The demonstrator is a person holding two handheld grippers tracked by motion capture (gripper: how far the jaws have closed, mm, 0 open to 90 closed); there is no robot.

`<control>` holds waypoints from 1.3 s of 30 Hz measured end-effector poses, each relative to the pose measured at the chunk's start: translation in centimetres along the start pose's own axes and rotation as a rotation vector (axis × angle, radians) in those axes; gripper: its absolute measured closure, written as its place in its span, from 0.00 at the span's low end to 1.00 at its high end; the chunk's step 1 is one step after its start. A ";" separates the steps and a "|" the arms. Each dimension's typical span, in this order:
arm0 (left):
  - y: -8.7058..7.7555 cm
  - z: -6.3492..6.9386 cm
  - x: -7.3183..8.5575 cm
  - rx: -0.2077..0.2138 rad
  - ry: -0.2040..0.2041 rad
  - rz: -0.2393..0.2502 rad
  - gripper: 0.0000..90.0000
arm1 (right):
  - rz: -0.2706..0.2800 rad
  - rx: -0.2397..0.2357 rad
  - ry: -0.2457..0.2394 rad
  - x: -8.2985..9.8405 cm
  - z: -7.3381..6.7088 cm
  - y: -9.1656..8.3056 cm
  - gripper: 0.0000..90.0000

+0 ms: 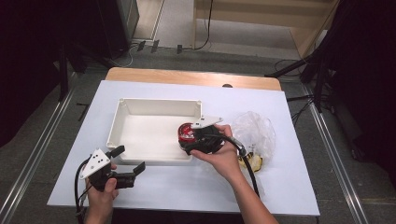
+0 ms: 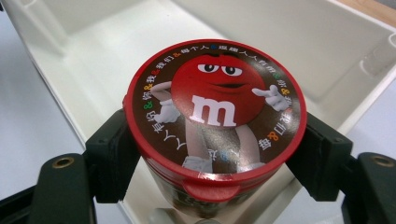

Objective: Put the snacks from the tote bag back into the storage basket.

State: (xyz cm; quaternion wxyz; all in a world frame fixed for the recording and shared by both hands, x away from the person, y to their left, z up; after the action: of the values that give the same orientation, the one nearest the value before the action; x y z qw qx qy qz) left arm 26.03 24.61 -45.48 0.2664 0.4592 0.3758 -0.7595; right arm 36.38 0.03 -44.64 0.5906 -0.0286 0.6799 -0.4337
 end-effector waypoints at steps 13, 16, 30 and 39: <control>0.0 0.0 0.0 -0.002 0.000 0.000 0.01 | -0.022 0.021 -0.043 0.2 -0.4 0.5 0.28; 0.0 -0.1 0.0 -0.002 -0.003 0.001 0.01 | -0.030 0.013 -0.051 0.2 -0.5 0.6 0.28; 0.0 -0.2 0.0 -0.006 -0.007 -0.002 0.01 | -0.012 -0.001 -0.030 0.0 -0.4 0.4 0.30; 0.0 -0.2 0.0 -0.005 -0.005 -0.001 0.01 | 0.044 0.040 0.019 -0.1 0.5 -1.2 0.24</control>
State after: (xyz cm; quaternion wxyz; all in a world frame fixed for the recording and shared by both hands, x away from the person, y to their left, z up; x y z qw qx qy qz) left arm 26.13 24.76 -45.57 0.2682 0.4562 0.3774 -0.7599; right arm 36.31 -0.96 -43.82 0.5939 0.0026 0.6772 -0.4344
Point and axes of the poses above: each handheld gripper's, and its own axes: y roughly forward along the jaws, x roughly out of its underside, z roughly to its right, the point moved 5 cm from there along y, roughly forward along the jaws, and after that the axes turned 9 degrees about -y, right-handed, at the moved point
